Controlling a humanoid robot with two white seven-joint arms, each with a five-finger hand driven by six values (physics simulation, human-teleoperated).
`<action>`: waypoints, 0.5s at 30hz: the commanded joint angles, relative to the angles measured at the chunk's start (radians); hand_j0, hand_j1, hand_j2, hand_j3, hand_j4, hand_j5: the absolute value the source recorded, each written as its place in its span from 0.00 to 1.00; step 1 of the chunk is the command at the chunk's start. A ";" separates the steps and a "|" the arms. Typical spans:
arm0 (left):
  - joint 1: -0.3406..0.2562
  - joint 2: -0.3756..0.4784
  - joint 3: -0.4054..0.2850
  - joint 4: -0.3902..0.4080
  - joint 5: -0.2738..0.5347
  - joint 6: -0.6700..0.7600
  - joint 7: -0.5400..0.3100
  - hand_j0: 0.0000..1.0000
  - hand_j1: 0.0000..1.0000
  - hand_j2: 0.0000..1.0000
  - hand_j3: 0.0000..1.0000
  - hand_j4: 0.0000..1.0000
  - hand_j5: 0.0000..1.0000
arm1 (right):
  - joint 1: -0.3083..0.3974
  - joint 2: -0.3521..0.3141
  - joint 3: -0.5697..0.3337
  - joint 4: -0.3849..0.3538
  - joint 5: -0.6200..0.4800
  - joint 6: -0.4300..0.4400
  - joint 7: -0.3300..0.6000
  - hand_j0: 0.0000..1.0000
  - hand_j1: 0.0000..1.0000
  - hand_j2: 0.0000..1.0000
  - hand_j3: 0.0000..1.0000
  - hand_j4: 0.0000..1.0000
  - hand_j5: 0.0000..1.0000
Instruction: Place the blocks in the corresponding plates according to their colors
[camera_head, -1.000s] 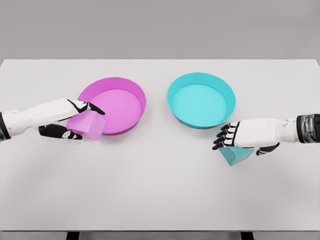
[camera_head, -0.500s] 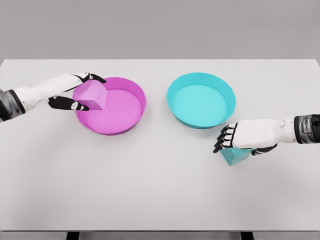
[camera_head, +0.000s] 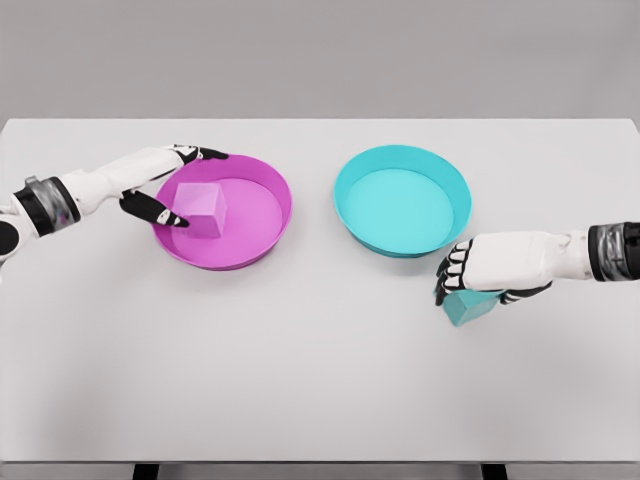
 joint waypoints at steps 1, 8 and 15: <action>0.000 0.001 0.001 -0.001 0.006 -0.001 0.001 1.00 1.00 1.00 1.00 1.00 1.00 | 0.000 0.000 -0.006 -0.002 -0.007 0.001 -0.001 0.66 0.66 0.66 0.66 0.66 0.66; 0.002 0.202 0.004 -0.122 0.059 -0.087 0.008 1.00 1.00 1.00 1.00 1.00 1.00 | -0.002 0.000 -0.014 -0.002 -0.009 0.001 -0.002 0.62 0.62 0.62 0.62 0.62 0.62; 0.067 0.459 0.011 -0.162 0.098 -0.152 0.001 1.00 1.00 1.00 1.00 1.00 1.00 | -0.005 -0.006 -0.045 -0.027 -0.013 0.001 -0.004 0.62 0.62 0.62 0.62 0.62 0.62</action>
